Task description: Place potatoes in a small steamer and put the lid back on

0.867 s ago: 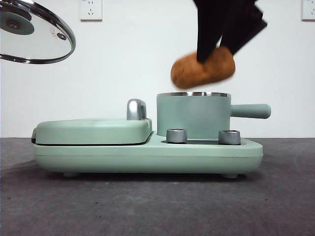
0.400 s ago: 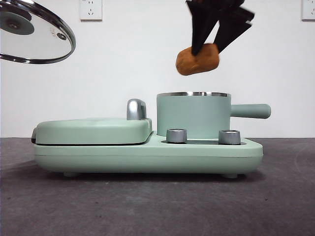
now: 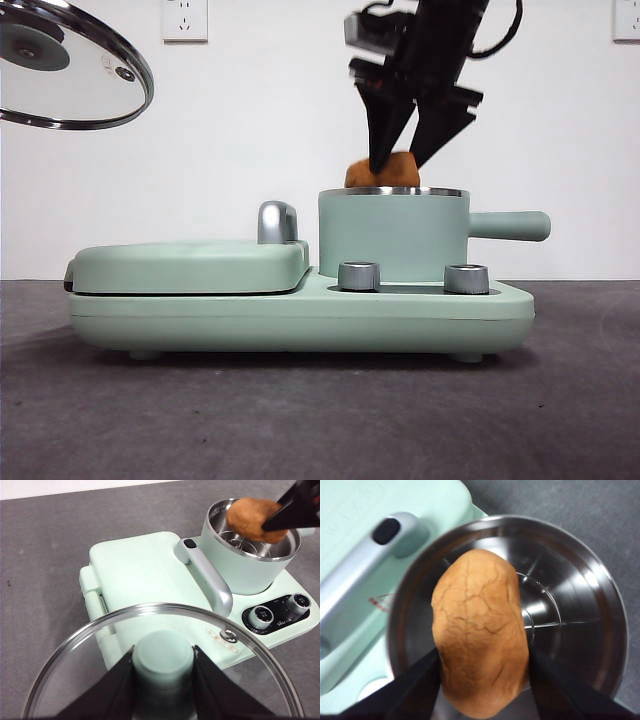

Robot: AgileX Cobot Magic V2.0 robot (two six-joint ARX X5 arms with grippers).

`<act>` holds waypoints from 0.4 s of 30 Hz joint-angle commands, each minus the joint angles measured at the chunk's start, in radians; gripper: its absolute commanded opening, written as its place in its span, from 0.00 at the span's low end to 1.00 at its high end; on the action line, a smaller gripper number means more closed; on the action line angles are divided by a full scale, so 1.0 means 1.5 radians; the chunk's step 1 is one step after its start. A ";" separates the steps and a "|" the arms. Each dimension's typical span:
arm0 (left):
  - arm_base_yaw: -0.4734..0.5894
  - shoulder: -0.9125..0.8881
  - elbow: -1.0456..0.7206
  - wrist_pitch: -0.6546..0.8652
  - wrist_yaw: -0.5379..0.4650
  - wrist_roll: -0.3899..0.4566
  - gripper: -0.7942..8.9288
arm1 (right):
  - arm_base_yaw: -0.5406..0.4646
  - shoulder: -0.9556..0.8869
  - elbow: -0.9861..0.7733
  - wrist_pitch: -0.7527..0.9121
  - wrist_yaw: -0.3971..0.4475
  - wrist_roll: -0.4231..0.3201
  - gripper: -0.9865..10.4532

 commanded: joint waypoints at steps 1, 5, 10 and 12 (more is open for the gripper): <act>-0.001 -0.001 0.007 0.018 -0.001 0.007 0.09 | -0.002 0.026 0.018 0.012 0.003 0.001 0.29; -0.001 -0.001 0.007 0.018 -0.001 0.007 0.09 | -0.009 0.046 0.018 0.014 0.003 0.001 0.29; -0.001 -0.001 0.007 0.018 -0.001 0.007 0.09 | -0.010 0.062 0.018 0.010 0.006 0.000 0.29; -0.001 -0.001 0.007 0.018 -0.001 0.007 0.09 | -0.010 0.065 0.018 0.010 0.006 -0.001 0.35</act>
